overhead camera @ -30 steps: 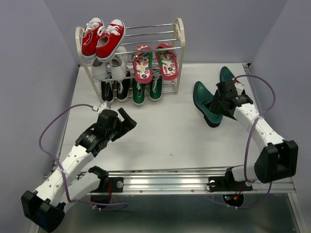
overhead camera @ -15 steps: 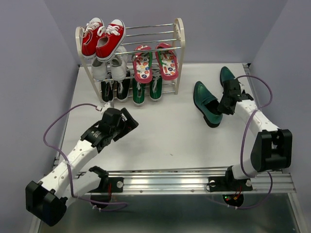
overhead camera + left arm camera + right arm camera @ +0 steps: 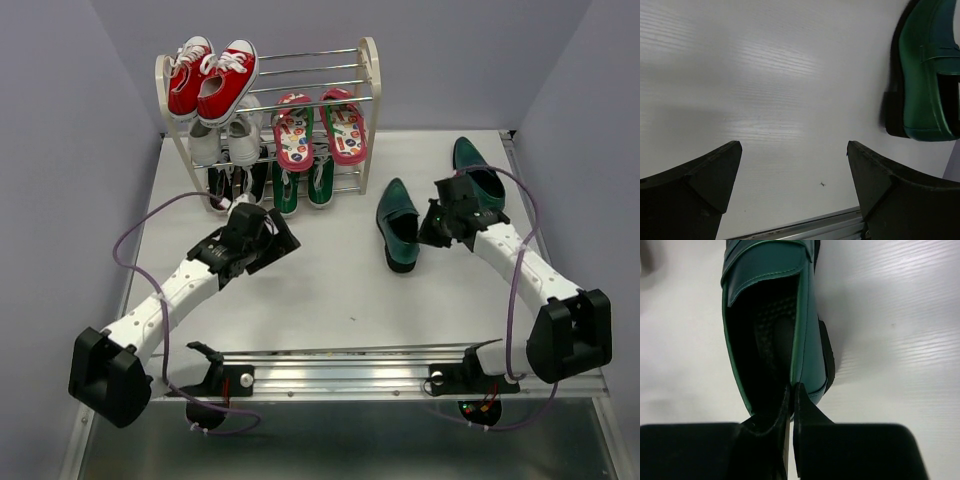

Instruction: Place and organize the shoes onto the shoe shelf

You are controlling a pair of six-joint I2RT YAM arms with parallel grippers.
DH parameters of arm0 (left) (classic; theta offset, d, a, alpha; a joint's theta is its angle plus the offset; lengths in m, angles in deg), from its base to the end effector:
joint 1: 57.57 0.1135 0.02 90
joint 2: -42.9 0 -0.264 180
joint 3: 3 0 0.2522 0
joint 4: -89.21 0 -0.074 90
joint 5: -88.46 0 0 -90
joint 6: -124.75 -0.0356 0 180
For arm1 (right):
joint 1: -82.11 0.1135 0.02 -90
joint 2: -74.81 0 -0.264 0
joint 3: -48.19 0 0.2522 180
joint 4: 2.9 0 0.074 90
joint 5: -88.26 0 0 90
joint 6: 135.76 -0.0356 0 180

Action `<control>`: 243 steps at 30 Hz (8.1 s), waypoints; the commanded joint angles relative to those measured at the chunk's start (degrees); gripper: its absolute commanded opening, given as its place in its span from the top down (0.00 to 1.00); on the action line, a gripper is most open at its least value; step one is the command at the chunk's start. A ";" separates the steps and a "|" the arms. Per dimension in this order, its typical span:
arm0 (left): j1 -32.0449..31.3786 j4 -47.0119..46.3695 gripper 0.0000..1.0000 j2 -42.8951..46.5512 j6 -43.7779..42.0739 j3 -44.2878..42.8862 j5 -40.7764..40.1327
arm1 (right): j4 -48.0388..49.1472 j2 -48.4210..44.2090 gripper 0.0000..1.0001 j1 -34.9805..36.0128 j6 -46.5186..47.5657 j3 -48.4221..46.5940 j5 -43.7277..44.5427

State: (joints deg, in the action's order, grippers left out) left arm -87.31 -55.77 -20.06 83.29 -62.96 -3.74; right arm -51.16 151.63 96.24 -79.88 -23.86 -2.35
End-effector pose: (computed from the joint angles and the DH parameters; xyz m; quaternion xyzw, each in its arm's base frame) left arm 0.2075 -0.1170 0.2680 -0.1551 0.8853 -0.2632 0.3507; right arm 0.2686 0.0680 0.2620 0.1629 0.9343 0.1342 0.2873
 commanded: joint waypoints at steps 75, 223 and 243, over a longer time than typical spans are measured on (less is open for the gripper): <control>-26.16 30.50 1.00 -45.69 1.41 -58.19 -6.05 | -13.49 -25.49 0.00 22.34 -18.34 9.77 58.08; 8.73 19.88 0.01 14.09 -20.93 -23.59 0.52 | -6.89 -6.67 0.99 -29.78 -0.50 -28.54 -1.23; 8.82 13.81 0.01 9.61 -21.90 -26.40 0.62 | -10.06 15.98 0.99 6.50 -7.09 -68.79 2.97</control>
State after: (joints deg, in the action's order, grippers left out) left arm -78.48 -37.65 -10.11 62.00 -86.41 -3.04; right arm -65.87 164.98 96.89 -83.71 -82.74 -4.29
